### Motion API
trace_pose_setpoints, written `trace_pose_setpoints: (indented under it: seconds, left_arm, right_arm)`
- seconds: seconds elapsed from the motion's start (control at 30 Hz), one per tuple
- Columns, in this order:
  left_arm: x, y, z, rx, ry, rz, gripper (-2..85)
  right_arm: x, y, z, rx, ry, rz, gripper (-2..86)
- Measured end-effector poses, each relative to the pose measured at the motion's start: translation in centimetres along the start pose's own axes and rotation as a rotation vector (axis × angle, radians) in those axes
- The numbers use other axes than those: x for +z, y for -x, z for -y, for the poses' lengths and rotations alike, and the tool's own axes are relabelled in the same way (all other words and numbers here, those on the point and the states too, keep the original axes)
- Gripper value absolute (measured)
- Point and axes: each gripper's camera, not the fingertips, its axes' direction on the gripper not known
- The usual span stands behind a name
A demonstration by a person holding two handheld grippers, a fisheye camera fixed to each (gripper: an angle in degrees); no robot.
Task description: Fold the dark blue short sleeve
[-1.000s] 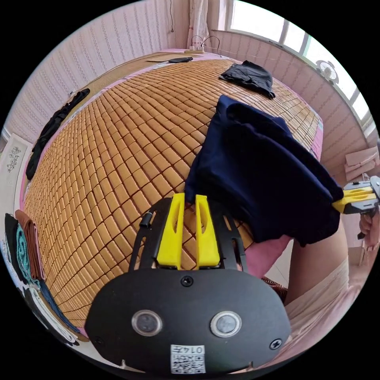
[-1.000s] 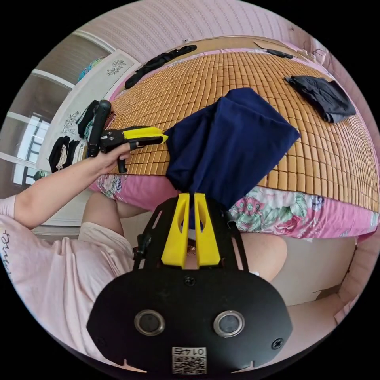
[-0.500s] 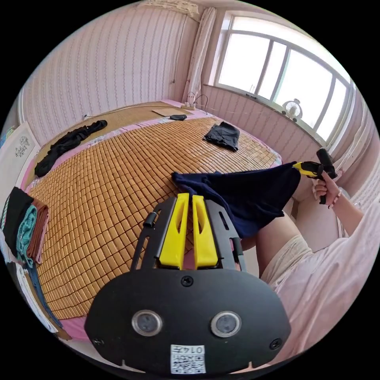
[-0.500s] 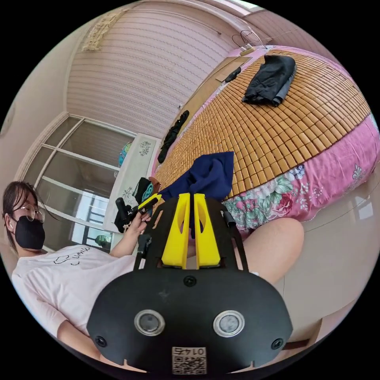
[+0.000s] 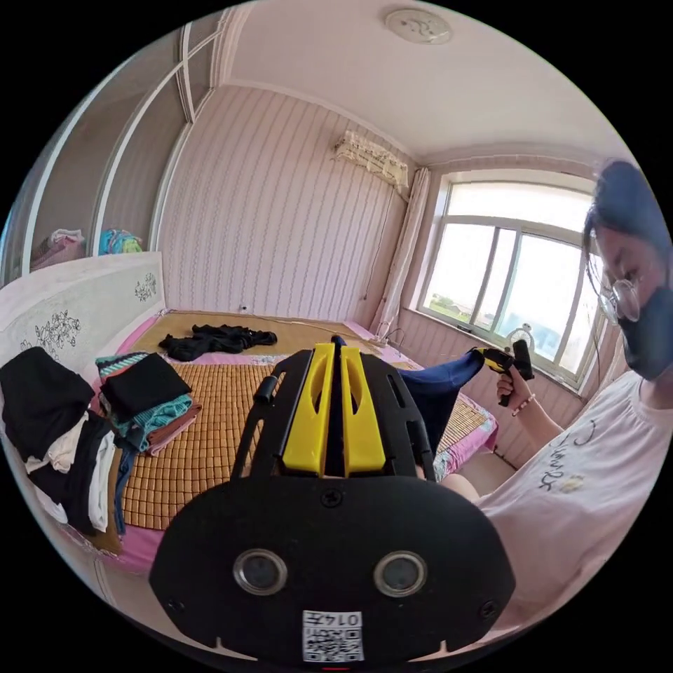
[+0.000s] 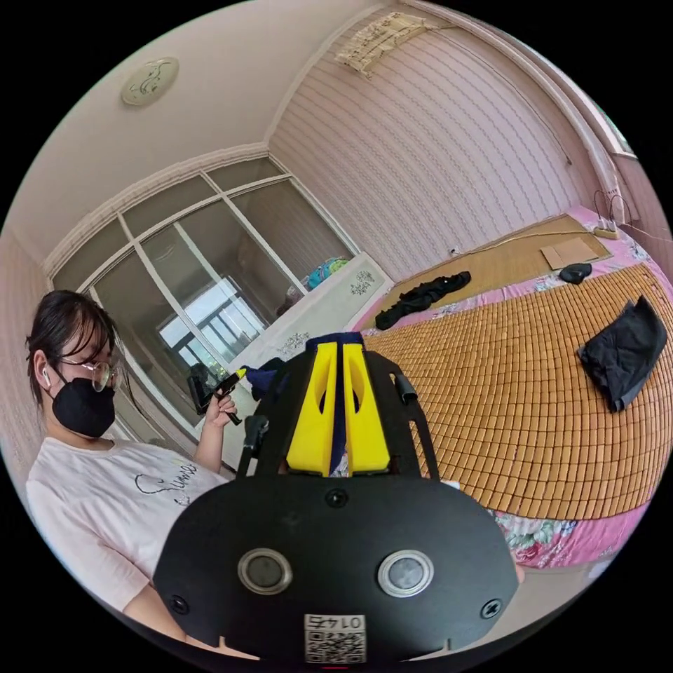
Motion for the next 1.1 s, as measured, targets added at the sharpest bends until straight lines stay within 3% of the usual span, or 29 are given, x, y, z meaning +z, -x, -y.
trace_pose_setpoints:
  seconds: [0.17, 0.27, 0.47, 0.63, 0.83, 1.0, 1.1]
  left_arm:
    - [-10.0, -1.1, 2.3, 0.102, -0.163, -0.006, -0.5]
    - [-12.7, -1.6, 2.9, 0.155, -0.130, 0.087, -0.5]
    - [-19.7, -1.7, 5.5, 0.211, -0.256, 0.041, -0.5]
    - [-22.0, -1.1, 8.9, 0.268, -0.276, 0.022, -0.4]
    - [-13.8, 5.6, 9.4, 0.113, -0.158, -0.003, -0.4]
    - [3.0, 13.4, 5.9, -0.120, 0.100, 0.016, -0.5]
    - [10.1, 15.5, 7.7, -0.166, 0.143, 0.084, -0.6]
  right_arm:
    - [-1.1, 5.9, 2.2, -0.186, -0.029, -0.081, 0.6]
    - [-2.0, 8.2, 2.9, -0.223, -0.047, -0.032, 0.6]
    - [-6.6, 14.6, 6.1, -0.334, -0.163, 0.071, 0.6]
    - [-8.0, 19.6, 9.9, -0.440, -0.144, 0.119, 0.6]
    - [-0.8, 14.2, 14.0, -0.329, 0.045, 0.005, 0.5]
    - [9.7, 2.7, 15.1, -0.080, 0.252, -0.256, 0.4]
    - [12.7, -1.4, 18.2, 0.020, 0.216, -0.241, 0.4]
